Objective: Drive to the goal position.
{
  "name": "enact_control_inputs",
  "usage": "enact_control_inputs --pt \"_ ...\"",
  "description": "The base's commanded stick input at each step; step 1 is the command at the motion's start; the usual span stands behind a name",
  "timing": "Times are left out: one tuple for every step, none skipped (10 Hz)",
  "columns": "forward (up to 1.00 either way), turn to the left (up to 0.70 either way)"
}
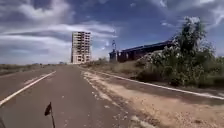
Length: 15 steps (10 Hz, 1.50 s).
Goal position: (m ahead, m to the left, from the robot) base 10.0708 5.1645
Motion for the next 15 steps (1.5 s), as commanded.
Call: enact_control_inputs --pt "1.0 0.0" --pt "1.0 0.0" --pt "1.0 0.0" --pt "1.0 0.0" --pt "1.0 0.0" --pt "1.0 0.0" --pt "1.0 0.0" --pt "1.0 0.0" --pt "1.0 0.0" --pt "1.0 0.0" --pt "1.0 0.0" --pt "1.0 0.18" --pt "1.0 0.39" --pt "1.0 0.4" --pt "1.0 0.4"
